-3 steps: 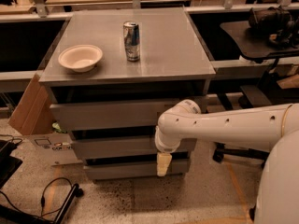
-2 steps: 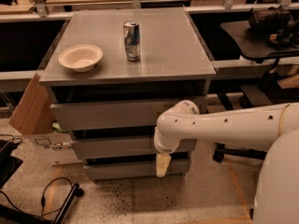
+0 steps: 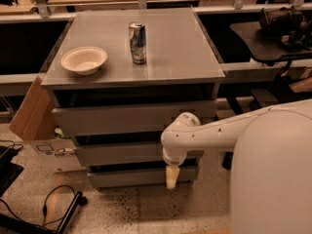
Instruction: Open middle drawer
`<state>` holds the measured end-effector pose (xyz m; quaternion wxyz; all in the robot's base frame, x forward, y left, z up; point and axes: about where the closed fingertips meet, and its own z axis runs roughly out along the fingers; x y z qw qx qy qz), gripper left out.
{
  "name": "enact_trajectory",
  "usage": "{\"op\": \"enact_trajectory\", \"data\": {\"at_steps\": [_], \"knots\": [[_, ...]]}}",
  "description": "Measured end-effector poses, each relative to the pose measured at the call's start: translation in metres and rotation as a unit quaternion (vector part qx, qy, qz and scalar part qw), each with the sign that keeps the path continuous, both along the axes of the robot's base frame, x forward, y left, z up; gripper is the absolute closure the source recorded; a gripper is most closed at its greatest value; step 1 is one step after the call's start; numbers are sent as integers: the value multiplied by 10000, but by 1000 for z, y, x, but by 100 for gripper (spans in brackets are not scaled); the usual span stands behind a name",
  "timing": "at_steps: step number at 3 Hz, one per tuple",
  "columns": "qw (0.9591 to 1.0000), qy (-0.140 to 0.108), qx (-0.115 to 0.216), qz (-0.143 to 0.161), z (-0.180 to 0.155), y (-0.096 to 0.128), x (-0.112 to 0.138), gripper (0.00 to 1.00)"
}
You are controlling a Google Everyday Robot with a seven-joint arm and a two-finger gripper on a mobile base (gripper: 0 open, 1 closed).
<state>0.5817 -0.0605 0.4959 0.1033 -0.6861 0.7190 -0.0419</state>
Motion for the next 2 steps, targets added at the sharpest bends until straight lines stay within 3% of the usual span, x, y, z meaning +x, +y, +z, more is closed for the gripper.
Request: {"op": "enact_trajectory", "data": {"at_steps": [2], "knots": [[9995, -157, -264, -124, -28, -19, 32, 0]]}}
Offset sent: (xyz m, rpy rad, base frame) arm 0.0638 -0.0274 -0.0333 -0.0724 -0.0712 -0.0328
